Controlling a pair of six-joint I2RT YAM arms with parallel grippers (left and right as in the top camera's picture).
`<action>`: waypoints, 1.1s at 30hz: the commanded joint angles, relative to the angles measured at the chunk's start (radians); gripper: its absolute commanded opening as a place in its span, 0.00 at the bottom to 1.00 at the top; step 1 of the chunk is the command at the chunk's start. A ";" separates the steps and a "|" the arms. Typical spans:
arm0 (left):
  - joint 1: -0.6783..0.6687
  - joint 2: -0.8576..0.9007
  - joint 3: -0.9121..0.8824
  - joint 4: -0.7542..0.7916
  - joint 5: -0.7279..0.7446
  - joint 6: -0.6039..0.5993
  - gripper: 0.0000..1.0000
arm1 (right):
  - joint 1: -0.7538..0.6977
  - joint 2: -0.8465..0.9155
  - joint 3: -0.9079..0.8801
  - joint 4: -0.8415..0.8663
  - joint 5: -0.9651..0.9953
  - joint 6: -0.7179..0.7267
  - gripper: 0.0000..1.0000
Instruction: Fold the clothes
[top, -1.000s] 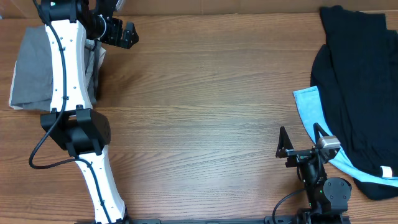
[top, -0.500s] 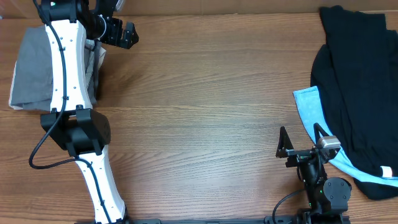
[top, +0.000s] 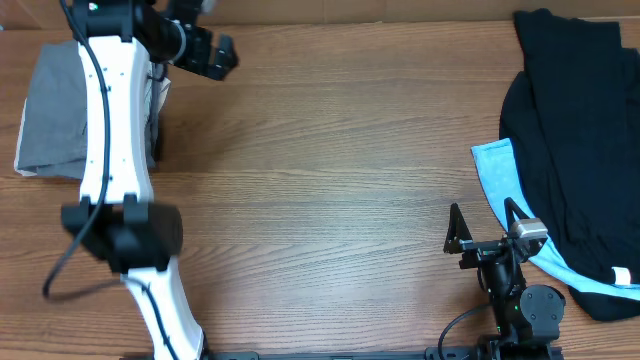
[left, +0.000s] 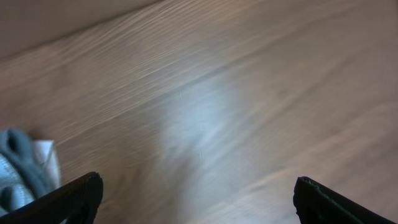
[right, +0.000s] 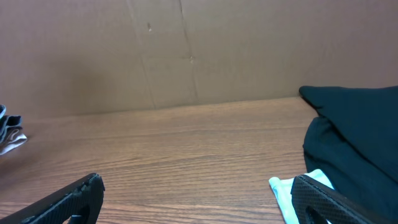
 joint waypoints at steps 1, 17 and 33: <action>-0.059 -0.228 -0.204 0.030 0.007 -0.010 1.00 | -0.005 -0.012 -0.010 0.003 0.010 0.003 1.00; 0.047 -0.980 -1.310 0.517 -0.036 -0.003 1.00 | -0.005 -0.012 -0.010 0.003 0.010 0.003 1.00; 0.074 -1.750 -2.090 1.120 -0.028 -0.045 1.00 | -0.005 -0.012 -0.010 0.003 0.010 0.003 1.00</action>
